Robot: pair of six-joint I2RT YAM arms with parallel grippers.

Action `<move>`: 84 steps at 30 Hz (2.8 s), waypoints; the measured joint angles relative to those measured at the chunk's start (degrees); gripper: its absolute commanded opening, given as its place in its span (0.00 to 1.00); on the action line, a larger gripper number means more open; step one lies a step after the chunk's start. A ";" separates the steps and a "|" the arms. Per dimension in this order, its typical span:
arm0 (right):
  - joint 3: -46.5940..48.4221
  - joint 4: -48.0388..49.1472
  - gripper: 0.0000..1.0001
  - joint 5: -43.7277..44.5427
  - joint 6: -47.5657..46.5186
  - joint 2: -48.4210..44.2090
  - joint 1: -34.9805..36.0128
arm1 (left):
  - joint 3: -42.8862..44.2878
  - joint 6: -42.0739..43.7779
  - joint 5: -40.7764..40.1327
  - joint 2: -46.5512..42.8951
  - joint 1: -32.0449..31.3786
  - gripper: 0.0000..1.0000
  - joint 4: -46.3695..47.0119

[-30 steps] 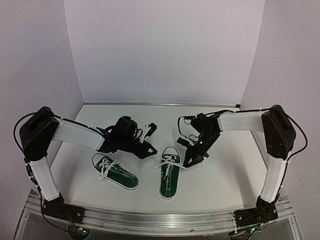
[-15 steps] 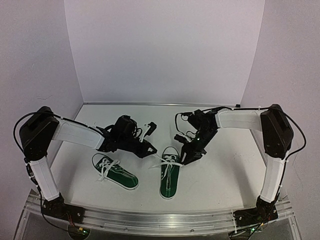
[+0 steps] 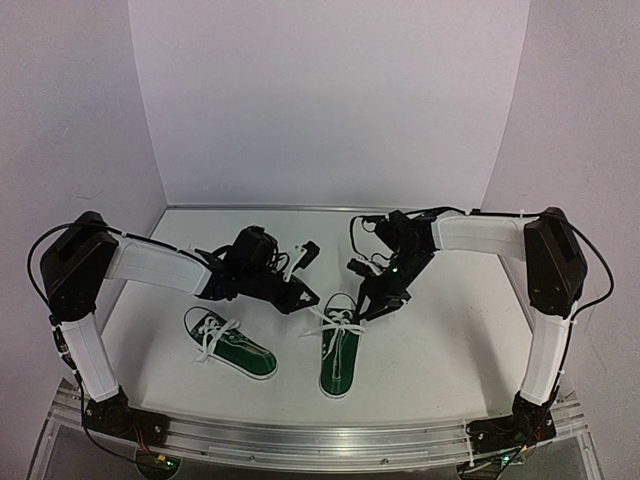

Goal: Tie the shoes

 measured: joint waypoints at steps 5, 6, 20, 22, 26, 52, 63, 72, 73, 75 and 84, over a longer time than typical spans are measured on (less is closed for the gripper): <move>1.18 0.02 0.34 -1.53 -0.61 0.00 0.65 | 0.00 0.19 0.11 0.08 -0.06 0.00 -0.09; 1.35 0.05 0.35 -1.67 -0.67 0.00 0.88 | 0.00 0.19 0.12 0.08 -0.06 0.00 -0.09; 1.92 0.43 0.32 -2.04 -2.25 3.10 2.21 | 0.00 0.18 0.10 0.41 -0.08 0.00 -0.08; 1.85 0.47 0.25 -2.06 -2.52 3.10 2.31 | 0.00 0.16 0.08 0.41 -0.08 0.00 -0.06; 1.20 0.76 0.08 -2.15 -2.94 3.10 2.42 | 0.00 0.19 0.08 0.41 -0.08 0.00 -0.06; -7.02 1.17 0.41 0.82 -2.76 -0.92 2.53 | -0.02 0.14 -1.07 0.41 -0.21 0.00 -0.02; -0.30 3.64 0.44 0.33 -1.83 -0.22 2.53 | -0.02 0.14 -1.08 0.41 -0.21 0.00 0.00; -0.15 4.10 0.35 -1.79 -2.14 3.10 3.08 | -0.02 0.16 -1.10 0.41 -0.21 0.00 0.00; -0.22 4.11 0.32 -2.08 -2.13 3.10 3.16 | -0.02 0.16 -1.09 0.41 -0.21 0.00 0.00; -0.59 4.30 0.27 -2.60 -2.23 3.10 3.27 | -0.02 0.14 -1.10 0.41 -0.21 0.00 0.00; -4.09 4.26 0.00 -2.80 -2.24 3.10 3.45 | -0.02 0.16 -1.13 0.41 -0.21 0.00 0.00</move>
